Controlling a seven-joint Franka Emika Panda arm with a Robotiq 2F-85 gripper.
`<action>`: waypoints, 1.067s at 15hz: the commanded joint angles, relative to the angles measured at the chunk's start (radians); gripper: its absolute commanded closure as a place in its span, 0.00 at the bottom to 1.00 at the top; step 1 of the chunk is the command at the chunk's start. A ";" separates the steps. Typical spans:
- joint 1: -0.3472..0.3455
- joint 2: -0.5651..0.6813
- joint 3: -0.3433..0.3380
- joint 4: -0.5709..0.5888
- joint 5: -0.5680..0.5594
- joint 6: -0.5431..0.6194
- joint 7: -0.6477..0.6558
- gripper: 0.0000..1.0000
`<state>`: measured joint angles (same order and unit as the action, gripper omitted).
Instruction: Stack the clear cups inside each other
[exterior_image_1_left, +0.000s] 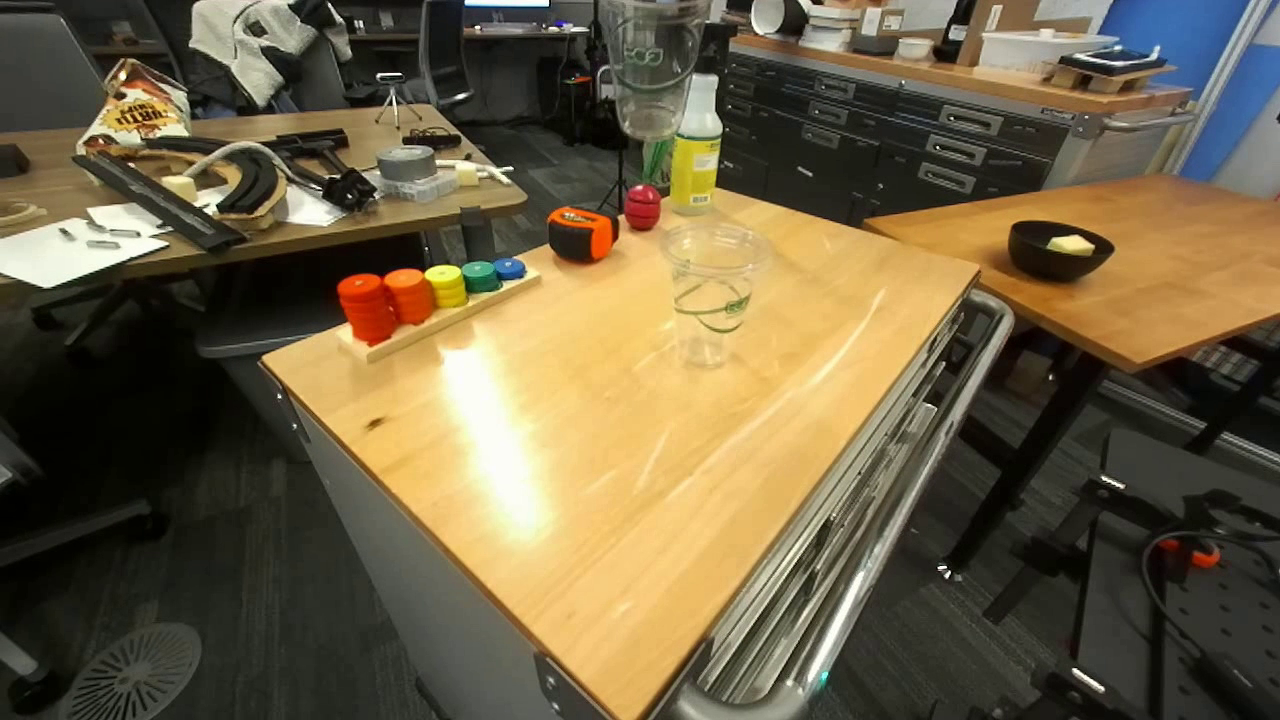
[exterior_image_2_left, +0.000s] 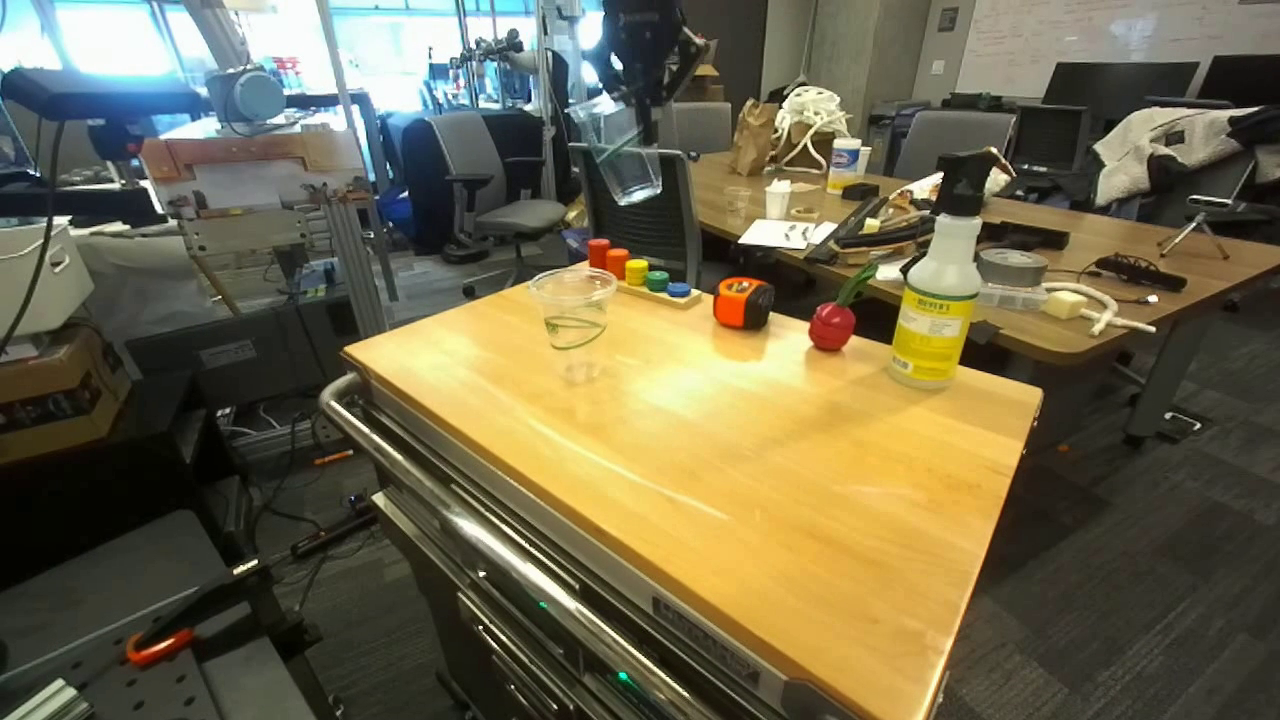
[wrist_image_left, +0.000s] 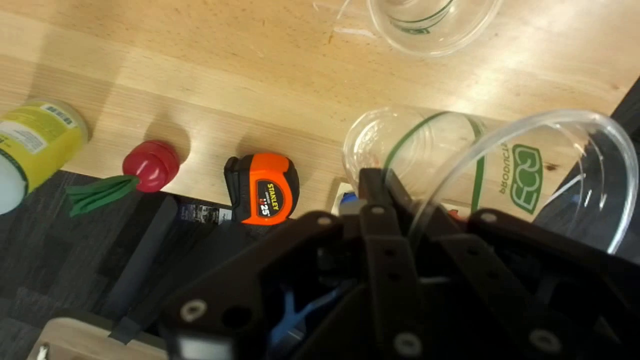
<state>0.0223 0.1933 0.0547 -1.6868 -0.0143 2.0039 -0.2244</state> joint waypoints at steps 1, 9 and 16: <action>0.008 -0.141 -0.002 -0.063 -0.014 -0.097 0.038 0.99; 0.006 -0.260 -0.013 -0.230 0.074 -0.122 -0.088 0.99; -0.006 -0.231 -0.039 -0.347 0.130 -0.053 -0.158 0.99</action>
<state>0.0211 -0.0259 0.0279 -1.9899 0.0679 1.8892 -0.3312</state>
